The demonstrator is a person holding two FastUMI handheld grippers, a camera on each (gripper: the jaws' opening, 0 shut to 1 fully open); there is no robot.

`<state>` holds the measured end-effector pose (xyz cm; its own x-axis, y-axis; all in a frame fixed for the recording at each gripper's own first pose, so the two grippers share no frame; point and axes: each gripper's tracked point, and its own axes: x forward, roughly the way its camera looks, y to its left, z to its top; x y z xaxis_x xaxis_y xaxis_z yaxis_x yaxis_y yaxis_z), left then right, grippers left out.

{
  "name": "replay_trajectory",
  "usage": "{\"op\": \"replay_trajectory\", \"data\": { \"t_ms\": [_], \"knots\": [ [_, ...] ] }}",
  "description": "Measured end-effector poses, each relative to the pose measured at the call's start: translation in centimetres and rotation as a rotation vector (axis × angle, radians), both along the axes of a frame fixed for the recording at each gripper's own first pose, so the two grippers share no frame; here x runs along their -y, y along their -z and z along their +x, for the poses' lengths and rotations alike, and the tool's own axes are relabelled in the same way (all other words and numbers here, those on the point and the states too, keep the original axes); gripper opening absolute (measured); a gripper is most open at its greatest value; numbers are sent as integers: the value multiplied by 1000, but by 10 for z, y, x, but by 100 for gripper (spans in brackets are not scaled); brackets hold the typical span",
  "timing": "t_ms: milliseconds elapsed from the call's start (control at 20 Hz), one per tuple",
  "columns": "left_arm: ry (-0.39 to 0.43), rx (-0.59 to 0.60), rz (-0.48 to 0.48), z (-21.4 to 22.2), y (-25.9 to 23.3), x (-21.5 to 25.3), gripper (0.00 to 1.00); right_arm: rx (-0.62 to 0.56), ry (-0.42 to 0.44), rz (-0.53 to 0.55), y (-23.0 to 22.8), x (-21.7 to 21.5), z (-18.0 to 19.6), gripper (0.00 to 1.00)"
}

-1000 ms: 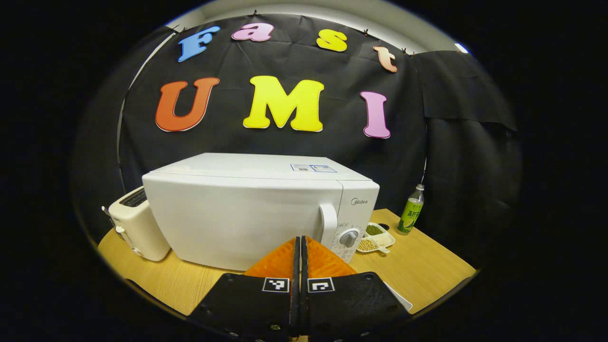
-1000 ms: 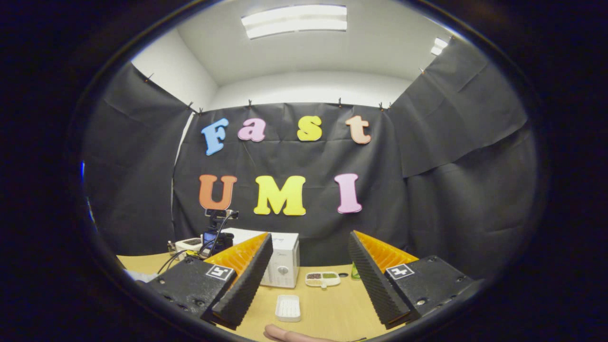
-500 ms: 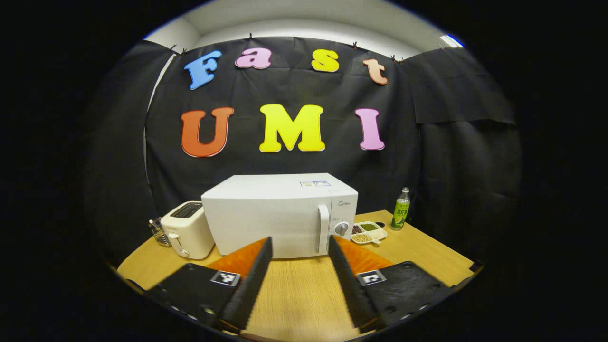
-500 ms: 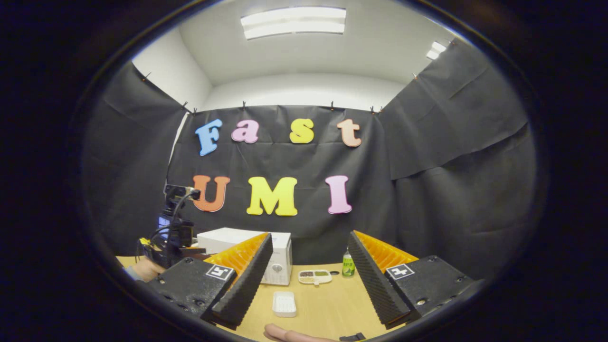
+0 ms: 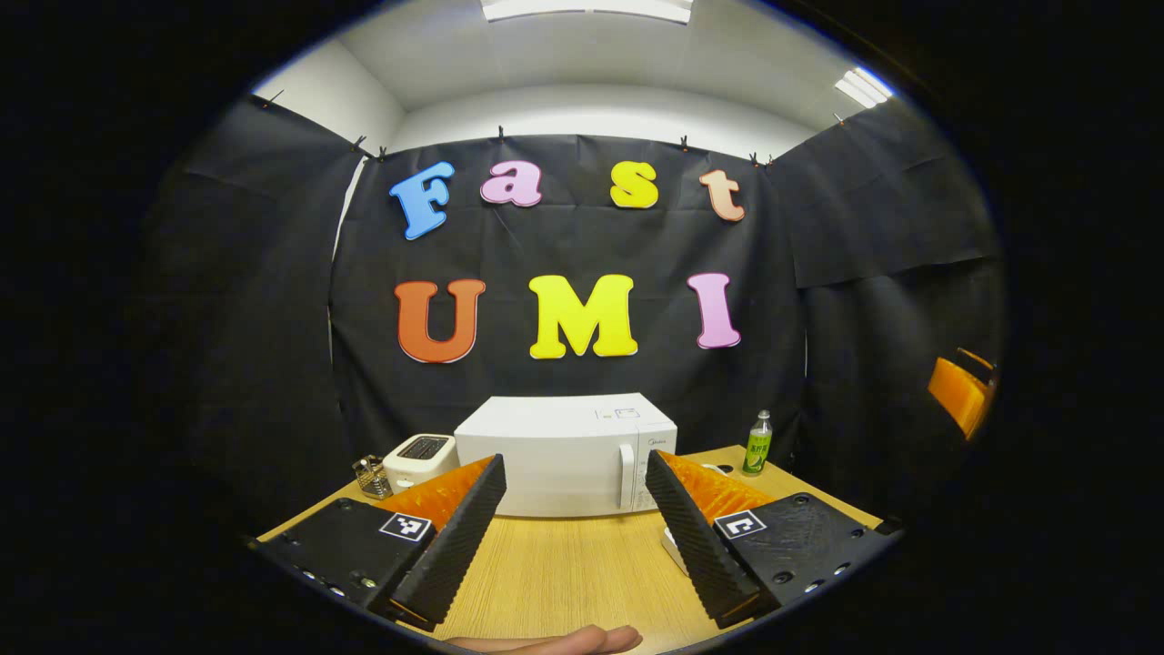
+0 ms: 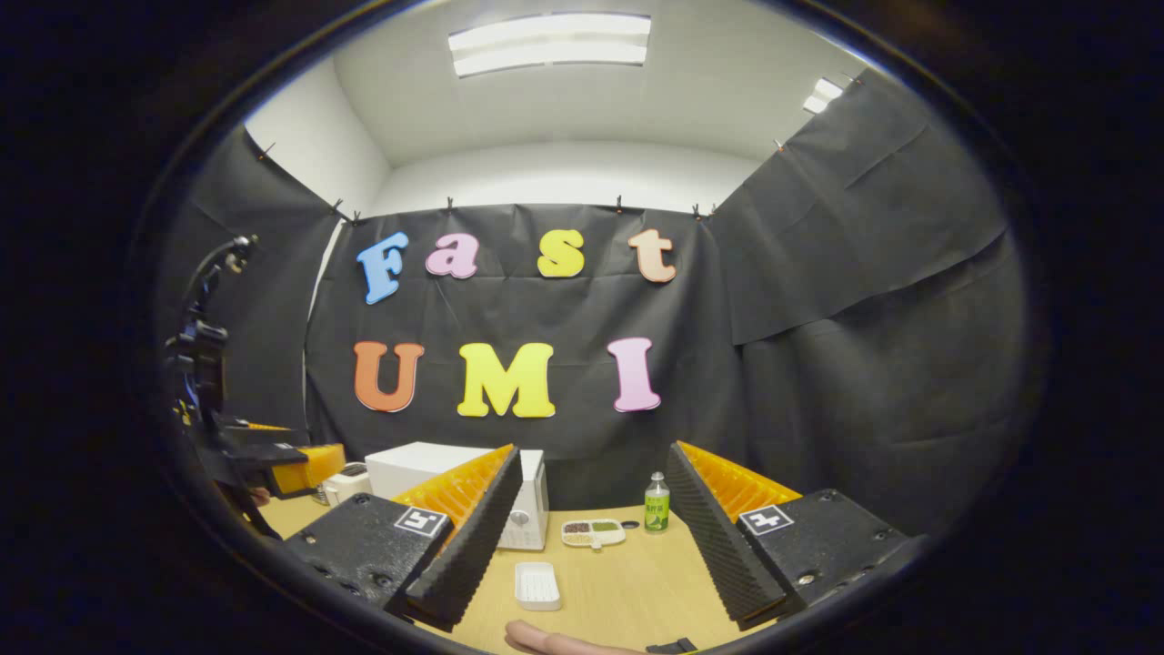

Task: Open the microwave oven with the left hand, put the food in, and close the microwave oven.

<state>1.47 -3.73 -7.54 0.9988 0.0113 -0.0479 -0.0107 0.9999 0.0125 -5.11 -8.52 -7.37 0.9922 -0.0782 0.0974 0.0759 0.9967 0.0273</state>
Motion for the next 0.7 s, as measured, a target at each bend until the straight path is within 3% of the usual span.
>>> {"op": "replay_trajectory", "data": {
  "t_ms": [350,400,450,500,650,700],
  "knots": [
    [-10,42,-1,-54,-1,-5,97,12,-6,21,0,1,-8,100],
    [-28,41,-1,-60,3,-9,97,11,-5,18,2,1,-10,93],
    [-44,42,1,-65,5,-13,97,10,-8,12,4,1,-10,93],
    [-48,52,4,-68,5,-14,96,10,-10,5,4,1,-11,100],
    [-39,76,5,-78,0,-12,96,8,-12,-4,4,-1,-12,100],
    [-31,87,7,-79,-2,-10,97,7,-13,-6,4,-2,-13,93]
  ]
}}
